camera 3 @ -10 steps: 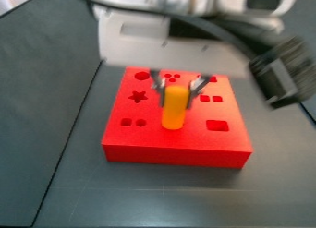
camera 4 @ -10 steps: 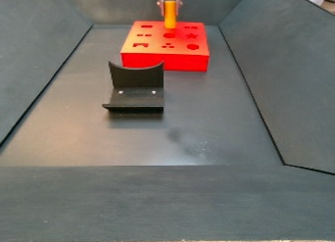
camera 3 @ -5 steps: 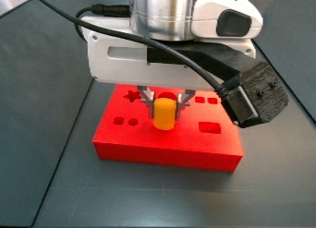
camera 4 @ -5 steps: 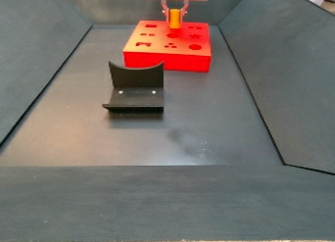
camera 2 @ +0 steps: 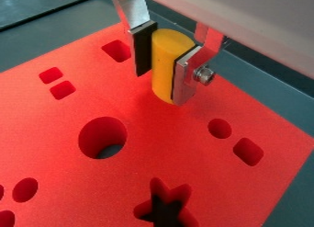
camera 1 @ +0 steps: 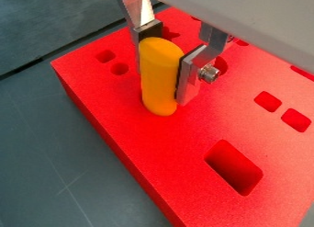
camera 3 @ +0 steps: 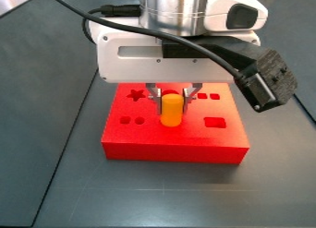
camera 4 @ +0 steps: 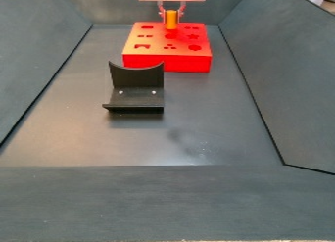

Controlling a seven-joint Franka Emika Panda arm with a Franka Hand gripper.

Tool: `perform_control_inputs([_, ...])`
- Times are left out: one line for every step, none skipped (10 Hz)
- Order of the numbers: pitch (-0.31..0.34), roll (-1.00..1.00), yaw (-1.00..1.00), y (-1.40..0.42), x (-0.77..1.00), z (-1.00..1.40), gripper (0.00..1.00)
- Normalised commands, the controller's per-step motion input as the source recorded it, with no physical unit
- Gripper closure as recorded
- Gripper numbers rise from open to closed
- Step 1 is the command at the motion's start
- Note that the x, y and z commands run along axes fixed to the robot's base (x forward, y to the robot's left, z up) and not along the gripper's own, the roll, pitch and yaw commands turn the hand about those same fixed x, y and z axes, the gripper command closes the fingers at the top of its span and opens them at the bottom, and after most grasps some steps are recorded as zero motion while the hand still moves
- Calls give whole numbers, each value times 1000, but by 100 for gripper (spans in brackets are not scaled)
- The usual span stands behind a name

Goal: Pick up the oval object. Move up. Place the oval object on the fixture. Regrasp the oval object. Move to above the board. Insert the oval object.
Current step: Insert the oval object.

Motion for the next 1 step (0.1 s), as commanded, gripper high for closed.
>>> perform_control_inputs([0, 0, 0, 0, 0, 0, 100])
